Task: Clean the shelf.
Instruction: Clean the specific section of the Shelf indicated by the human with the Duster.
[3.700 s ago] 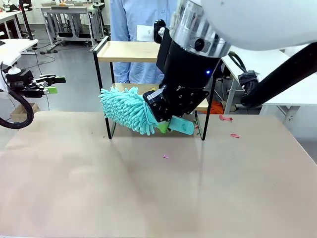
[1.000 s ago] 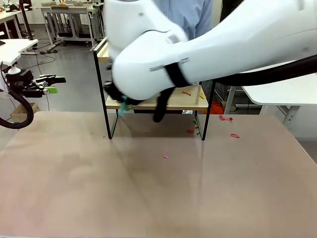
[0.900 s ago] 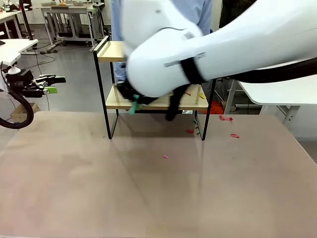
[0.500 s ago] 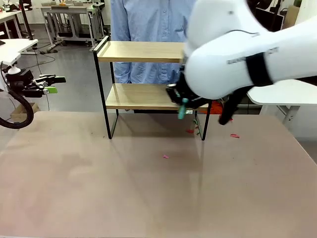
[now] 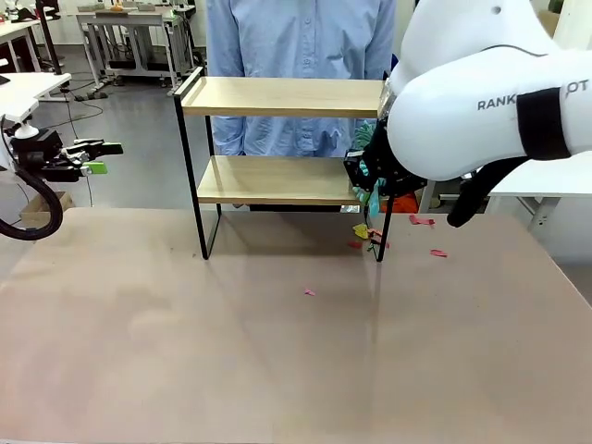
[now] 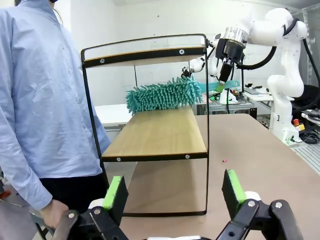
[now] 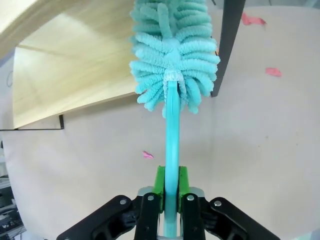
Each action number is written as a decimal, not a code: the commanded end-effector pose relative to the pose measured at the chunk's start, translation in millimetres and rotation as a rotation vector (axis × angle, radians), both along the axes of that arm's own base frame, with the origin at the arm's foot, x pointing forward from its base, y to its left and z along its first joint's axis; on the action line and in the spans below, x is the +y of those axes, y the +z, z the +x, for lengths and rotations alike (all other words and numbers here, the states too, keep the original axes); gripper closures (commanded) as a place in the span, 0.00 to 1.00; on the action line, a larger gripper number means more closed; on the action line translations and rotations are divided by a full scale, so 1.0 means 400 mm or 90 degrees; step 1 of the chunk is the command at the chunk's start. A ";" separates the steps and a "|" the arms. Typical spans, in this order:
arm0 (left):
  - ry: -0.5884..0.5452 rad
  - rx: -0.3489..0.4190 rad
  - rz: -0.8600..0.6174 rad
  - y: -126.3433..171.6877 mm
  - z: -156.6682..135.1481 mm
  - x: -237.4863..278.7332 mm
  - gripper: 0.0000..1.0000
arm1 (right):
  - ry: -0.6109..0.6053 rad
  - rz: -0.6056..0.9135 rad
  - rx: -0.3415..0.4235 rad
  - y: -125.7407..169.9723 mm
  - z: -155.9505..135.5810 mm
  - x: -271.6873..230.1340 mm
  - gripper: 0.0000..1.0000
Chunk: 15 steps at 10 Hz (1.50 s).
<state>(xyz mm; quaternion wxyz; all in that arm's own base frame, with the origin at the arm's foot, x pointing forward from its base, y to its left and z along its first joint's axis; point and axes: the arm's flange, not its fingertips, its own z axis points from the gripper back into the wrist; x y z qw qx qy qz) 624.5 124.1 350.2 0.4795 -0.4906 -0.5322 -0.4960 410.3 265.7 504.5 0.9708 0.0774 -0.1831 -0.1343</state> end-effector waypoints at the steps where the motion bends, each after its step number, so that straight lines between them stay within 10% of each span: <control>1: -0.004 -0.010 0.006 0.006 -0.005 0.000 0.00 | -0.023 0.005 0.011 -0.012 0.012 0.001 0.87; 9: -0.004 -0.010 0.006 0.006 -0.005 0.000 0.00 | 0.603 0.045 0.076 0.125 -0.172 -0.176 0.87; 15: -0.004 -0.010 0.006 0.006 -0.005 0.000 0.00 | 0.713 -0.037 0.243 0.119 -0.371 -0.364 0.87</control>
